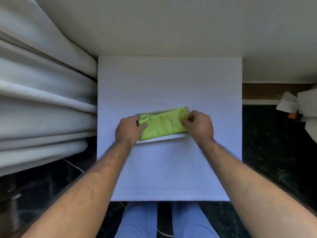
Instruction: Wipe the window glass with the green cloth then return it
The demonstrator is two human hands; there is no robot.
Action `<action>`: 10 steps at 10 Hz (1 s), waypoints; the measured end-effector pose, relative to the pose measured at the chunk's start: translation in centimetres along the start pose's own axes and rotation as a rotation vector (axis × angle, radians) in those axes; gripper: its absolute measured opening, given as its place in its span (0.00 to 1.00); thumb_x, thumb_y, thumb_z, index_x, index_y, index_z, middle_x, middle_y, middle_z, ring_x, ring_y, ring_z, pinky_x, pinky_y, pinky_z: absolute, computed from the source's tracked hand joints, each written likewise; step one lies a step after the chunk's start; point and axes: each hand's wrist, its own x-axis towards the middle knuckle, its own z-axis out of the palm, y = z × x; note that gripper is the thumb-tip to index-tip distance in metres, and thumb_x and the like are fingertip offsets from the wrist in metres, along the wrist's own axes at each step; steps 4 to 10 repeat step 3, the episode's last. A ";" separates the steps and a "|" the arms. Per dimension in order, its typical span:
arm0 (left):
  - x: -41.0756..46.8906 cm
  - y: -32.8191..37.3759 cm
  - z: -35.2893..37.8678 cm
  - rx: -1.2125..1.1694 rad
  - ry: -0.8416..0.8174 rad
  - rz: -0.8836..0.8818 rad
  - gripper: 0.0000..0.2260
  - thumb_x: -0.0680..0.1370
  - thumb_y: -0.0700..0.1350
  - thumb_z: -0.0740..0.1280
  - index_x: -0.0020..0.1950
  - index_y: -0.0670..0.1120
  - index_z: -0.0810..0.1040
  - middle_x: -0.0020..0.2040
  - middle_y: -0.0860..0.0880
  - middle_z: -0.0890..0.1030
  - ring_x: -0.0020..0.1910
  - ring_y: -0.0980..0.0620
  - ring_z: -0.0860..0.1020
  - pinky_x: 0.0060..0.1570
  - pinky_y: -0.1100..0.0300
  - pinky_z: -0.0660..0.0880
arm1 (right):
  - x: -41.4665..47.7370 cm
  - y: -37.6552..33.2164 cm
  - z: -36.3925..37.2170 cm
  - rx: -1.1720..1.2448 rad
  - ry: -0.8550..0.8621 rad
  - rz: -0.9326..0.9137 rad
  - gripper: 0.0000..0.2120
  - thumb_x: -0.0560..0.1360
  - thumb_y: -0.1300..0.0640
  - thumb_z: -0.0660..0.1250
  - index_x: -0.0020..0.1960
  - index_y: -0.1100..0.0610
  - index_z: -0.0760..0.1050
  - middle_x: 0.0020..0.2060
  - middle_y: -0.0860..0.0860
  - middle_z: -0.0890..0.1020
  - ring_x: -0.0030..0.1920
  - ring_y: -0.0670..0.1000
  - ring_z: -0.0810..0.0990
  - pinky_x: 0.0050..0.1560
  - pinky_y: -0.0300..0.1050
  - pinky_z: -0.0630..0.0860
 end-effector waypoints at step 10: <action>-0.8 4.8 -7.7 0.321 0.270 0.357 0.27 0.77 0.66 0.66 0.62 0.45 0.76 0.61 0.45 0.78 0.62 0.42 0.74 0.59 0.45 0.72 | -1.0 -7.1 -7.0 -0.504 0.139 -0.490 0.28 0.78 0.46 0.72 0.70 0.61 0.69 0.63 0.58 0.79 0.66 0.62 0.76 0.57 0.58 0.77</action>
